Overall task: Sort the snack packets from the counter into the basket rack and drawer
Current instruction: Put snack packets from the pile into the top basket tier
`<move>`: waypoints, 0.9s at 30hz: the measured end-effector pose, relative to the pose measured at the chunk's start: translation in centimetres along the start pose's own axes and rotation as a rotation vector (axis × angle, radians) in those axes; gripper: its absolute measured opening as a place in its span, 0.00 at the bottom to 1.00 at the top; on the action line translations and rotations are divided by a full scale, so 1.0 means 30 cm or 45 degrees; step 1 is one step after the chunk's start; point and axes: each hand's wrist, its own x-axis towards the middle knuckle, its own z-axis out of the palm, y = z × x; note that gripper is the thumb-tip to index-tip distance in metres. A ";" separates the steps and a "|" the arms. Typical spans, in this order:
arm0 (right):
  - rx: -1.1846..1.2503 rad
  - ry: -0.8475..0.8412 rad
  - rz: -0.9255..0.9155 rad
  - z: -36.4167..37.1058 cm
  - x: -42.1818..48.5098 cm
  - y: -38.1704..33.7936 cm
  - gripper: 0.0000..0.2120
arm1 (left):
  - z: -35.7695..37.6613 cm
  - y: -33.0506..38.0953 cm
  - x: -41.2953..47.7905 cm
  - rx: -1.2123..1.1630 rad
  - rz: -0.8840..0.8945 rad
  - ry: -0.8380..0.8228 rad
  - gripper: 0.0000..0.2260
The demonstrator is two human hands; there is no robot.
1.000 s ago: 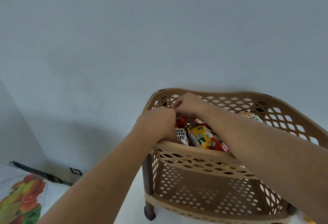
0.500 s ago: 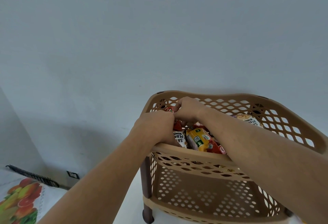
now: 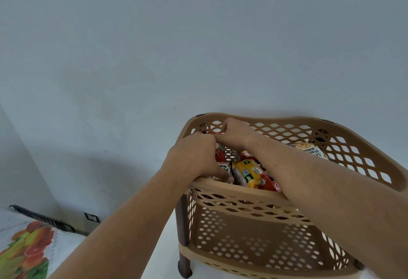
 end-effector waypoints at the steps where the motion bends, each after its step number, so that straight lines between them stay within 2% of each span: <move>1: 0.014 0.029 -0.003 -0.002 0.004 0.003 0.21 | 0.002 -0.003 0.000 -0.044 -0.017 0.050 0.28; 8: 0.069 0.180 -0.025 -0.002 0.021 0.015 0.19 | -0.008 -0.024 -0.041 -0.265 -0.113 0.528 0.26; 10: 0.117 0.254 -0.042 -0.004 0.026 0.017 0.18 | -0.010 -0.020 -0.049 -0.288 -0.121 0.573 0.25; 14: 0.202 0.440 -0.092 -0.034 0.014 0.010 0.10 | -0.017 -0.020 -0.048 -0.337 -0.116 0.628 0.20; 17: 0.207 0.490 -0.175 -0.059 -0.017 -0.019 0.07 | -0.031 -0.016 -0.060 -0.406 -0.085 0.723 0.27; 21: 0.265 0.481 -0.272 -0.104 -0.126 -0.057 0.07 | -0.048 -0.004 -0.091 -0.501 -0.072 0.827 0.30; 23: 0.344 0.502 -0.298 -0.139 -0.223 -0.062 0.10 | -0.062 -0.003 -0.106 -0.528 -0.094 0.838 0.30; 27: 0.469 0.615 -0.323 -0.193 -0.463 -0.010 0.16 | -0.082 0.019 -0.176 -0.358 0.073 0.921 0.28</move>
